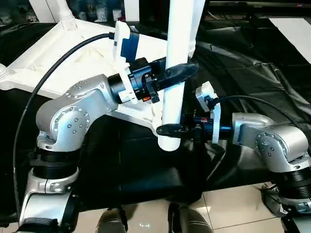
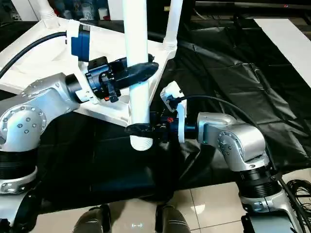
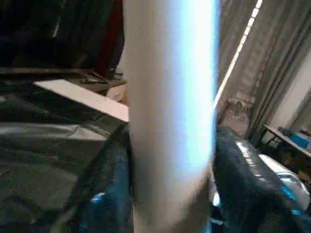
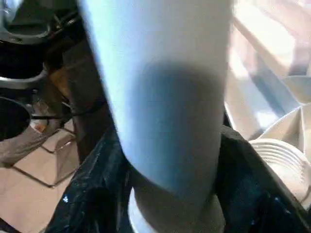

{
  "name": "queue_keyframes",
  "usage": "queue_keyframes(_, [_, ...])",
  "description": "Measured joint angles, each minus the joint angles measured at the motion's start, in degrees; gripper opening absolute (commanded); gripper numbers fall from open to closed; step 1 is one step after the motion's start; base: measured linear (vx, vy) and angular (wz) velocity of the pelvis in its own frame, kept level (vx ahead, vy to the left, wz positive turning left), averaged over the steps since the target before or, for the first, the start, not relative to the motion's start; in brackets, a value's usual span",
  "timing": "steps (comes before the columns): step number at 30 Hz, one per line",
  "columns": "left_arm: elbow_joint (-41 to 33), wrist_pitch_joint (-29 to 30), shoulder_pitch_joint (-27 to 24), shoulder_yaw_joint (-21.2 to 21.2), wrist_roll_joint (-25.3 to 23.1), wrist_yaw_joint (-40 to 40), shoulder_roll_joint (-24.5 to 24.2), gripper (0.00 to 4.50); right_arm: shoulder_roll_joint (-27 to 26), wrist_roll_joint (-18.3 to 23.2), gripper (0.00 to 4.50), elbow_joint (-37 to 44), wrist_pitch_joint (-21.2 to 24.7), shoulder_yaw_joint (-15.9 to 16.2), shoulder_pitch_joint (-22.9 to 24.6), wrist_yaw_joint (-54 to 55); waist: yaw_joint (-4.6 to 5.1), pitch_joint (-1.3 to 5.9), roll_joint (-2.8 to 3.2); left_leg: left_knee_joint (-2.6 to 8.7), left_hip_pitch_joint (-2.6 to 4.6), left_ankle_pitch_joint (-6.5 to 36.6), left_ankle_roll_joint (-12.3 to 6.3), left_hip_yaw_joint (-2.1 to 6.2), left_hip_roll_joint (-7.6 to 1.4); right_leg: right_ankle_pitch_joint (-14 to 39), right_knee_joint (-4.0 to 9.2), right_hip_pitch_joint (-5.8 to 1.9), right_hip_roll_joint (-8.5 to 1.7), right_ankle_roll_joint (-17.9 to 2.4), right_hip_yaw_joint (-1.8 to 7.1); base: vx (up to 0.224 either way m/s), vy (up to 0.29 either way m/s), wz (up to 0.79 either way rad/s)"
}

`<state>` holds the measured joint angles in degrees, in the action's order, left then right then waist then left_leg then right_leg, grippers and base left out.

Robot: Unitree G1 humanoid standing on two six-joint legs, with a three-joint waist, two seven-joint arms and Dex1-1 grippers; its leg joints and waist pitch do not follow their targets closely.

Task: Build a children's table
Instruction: Pick table leg

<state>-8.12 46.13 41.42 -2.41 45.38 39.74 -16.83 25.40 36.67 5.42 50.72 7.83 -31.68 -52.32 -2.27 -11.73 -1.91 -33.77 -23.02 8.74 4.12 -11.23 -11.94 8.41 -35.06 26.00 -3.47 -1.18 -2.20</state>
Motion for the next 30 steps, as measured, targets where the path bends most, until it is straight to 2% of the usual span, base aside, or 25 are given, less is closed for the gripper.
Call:
queue_keyframes(2, [0.2, -0.5, 0.0, -1.4, 0.7, -0.8, 1.3, 2.85, -0.3, 0.0, 1.98, -0.5, -0.2, -1.4, 0.0, 0.7, -0.08, 0.01, -0.01, -0.02, 0.0, 0.0, 0.0, 0.0, 0.0, 0.0, 0.01, -0.01, 0.0, 0.0, 0.01, 0.0, 0.0, 0.0])
queue_keyframes(4, [0.7, -2.4, 0.0, -3.1, 1.7, -1.8, 3.1, 2.92, -1.3, 0.0, 1.96, -1.5, -0.3, -2.8, 0.1, 1.7, -0.13, 0.05, -0.08, -0.04, -0.01, 0.0, -0.01, 0.0, 0.0, 0.0, 0.01, -0.02, 0.0, 0.0, 0.01, 0.0, 0.0, 0.0])
queue_keyframes(7, [4.4, -4.5, 0.2, -8.9, 6.6, -4.5, 6.9, 2.94, -4.5, 1.0, 1.9, -2.1, -2.7, -5.9, 0.2, 4.9, -0.06, 0.05, -0.08, -0.1, -0.01, 0.0, -0.04, -0.01, 0.03, -0.1, -0.03, -0.02, 0.01, -0.1, -0.01, 0.0, 0.0, 0.0])
queue_keyframes(10, [6.7, -6.0, 0.2, -12.4, 9.0, -5.2, 7.2, 2.94, -5.0, 1.1, 1.89, -2.2, -4.0, -7.8, 0.2, 6.6, -0.15, 0.06, -0.09, -0.11, -0.01, 0.0, -0.04, -0.01, 0.03, -0.1, -0.02, -0.02, 0.02, -0.1, -0.01, 0.0, 0.0, 0.0])
queue_keyframes(12, [8.5, -6.7, 0.3, -13.3, 9.3, -3.8, 5.6, 2.94, -5.5, 0.8, 1.89, -2.2, -5.8, -8.8, 0.3, 8.5, -0.17, 0.06, -0.08, -0.11, -0.01, 0.0, -0.08, -0.01, 0.03, -0.1, -0.01, -0.02, 0.03, -0.1, -0.01, 0.0, 0.0, 0.0])
queue_keyframes(15, [10.7, -10.2, 0.1, -7.5, -0.9, 1.7, -3.4, 2.94, -4.3, -2.9, 1.89, -2.3, -9.6, -9.3, 1.1, 10.7, -0.25, 0.08, -0.06, -0.08, 0.0, -0.1, -0.08, 0.07, 0.01, -0.1, 0.03, -0.02, 0.04, 0.0, -0.01, 0.0, 0.0, 0.0])
queue_keyframes(16, [11.0, -12.5, -0.6, -3.6, -6.2, 4.3, -7.0, 2.94, -3.6, -3.8, 1.89, -2.3, -10.4, -9.7, 1.9, 10.8, -0.35, 0.08, -0.01, -0.05, 0.01, 0.0, -0.07, 0.11, 0.0, -0.1, 0.08, -0.02, 0.04, 0.0, -0.01, 0.0, 0.0, 0.0])
queue_keyframes(18, [12.4, -14.0, -1.0, -0.2, -10.9, 5.1, -8.3, 2.94, -2.5, -4.0, 1.89, -2.0, -10.6, -9.8, 3.3, 10.3, -0.75, 0.06, 0.04, 0.01, -0.02, 0.0, -0.04, 0.07, 0.0, -0.1, 0.1, -0.02, -0.02, 0.0, 0.0, 0.0, 0.0, 0.0])
queue_keyframes(19, [13.5, -14.2, -0.8, 0.4, -12.3, 3.3, -6.8, 2.94, -2.2, -4.1, 1.89, -1.6, -10.6, -9.5, 3.9, 9.7, -1.08, 0.04, 0.07, -0.01, -0.04, 0.0, -0.01, 0.04, -0.01, -0.1, 0.09, -0.02, -0.04, 0.0, 0.01, 0.0, 0.0, 0.0])
queue_keyframes(20, [13.8, -14.3, -0.8, 0.8, -12.8, 2.5, -6.4, 2.94, -2.3, -4.0, 1.89, -1.3, -10.5, -9.3, 4.0, 9.4, -1.1, 0.03, 0.08, -0.02, -0.05, 0.0, 0.01, 0.03, -0.01, -0.1, 0.09, -0.02, -0.04, 0.0, 0.01, 0.0, 0.0, 0.0])
queue_keyframes(22, [13.2, -14.3, -0.5, 4.2, -14.7, 2.0, -7.0, 2.94, -2.4, -3.5, 1.89, 0.4, -10.2, -9.1, 4.0, 8.8, -1.1, 0.02, 0.11, -0.02, -0.03, 0.0, 0.02, 0.05, -0.01, -0.1, 0.05, -0.01, -0.03, -0.1, 0.01, 0.0, 0.0, 0.0])
queue_keyframes(25, [8.4, -12.3, -1.4, 7.7, -13.4, 5.9, -8.0, 2.94, -2.9, -2.7, 1.89, 0.9, -10.0, -9.5, 3.6, 8.8, -1.03, 0.02, 0.26, -0.02, 0.03, 0.0, 0.04, 0.04, -0.02, -0.1, 0.0, -0.02, -0.01, -0.1, 0.01, 0.0, 0.0, 0.0])
queue_keyframes(30, [7.3, -13.3, -3.4, 10.5, -14.8, 9.8, -9.0, 2.94, -3.7, -1.5, 1.89, 0.9, -9.9, -9.6, 2.8, 9.2, -0.64, 0.04, 0.29, -0.02, 0.11, -0.1, 0.2, 0.05, -0.01, -0.1, -0.11, -0.02, 0.06, -0.1, -0.02, 0.0, 0.0, 0.0])
